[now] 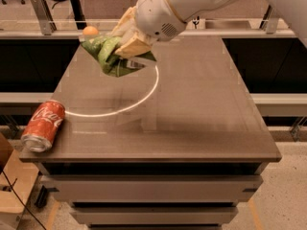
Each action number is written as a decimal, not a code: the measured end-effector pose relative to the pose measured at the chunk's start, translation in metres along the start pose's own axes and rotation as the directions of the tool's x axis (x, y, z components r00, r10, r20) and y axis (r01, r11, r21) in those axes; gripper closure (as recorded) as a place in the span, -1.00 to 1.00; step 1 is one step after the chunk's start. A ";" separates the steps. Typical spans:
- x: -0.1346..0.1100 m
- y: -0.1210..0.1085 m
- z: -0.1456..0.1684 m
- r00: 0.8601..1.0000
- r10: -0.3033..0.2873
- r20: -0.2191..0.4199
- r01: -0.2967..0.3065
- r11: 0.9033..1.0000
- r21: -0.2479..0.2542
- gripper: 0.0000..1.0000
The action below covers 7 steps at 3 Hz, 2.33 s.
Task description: Move green jalapeno chip bag near coke can
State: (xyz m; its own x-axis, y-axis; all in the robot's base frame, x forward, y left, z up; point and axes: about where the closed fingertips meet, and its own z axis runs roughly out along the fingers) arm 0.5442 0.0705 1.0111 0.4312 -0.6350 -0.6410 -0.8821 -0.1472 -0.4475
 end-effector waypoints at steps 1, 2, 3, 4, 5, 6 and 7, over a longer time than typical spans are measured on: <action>-0.024 0.020 0.032 0.997 -0.017 0.081 0.023 0.997 -0.073 1.00; -0.035 0.035 0.058 0.993 -0.023 0.112 0.037 0.992 -0.121 0.68; -0.026 0.042 0.076 0.996 -0.008 0.090 0.020 0.991 -0.134 0.21; -0.006 0.041 0.084 0.998 0.031 0.054 -0.025 0.993 -0.111 -0.25; 0.013 0.040 0.088 0.997 0.070 0.025 -0.068 0.994 -0.083 -0.71; 0.011 0.040 0.089 0.997 0.067 0.027 -0.064 0.994 -0.085 -1.00; 0.010 0.040 0.089 0.997 0.066 0.027 -0.064 0.994 -0.085 -1.00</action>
Offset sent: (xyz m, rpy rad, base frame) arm -0.0485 0.0866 -0.0515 0.0409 0.1112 0.2019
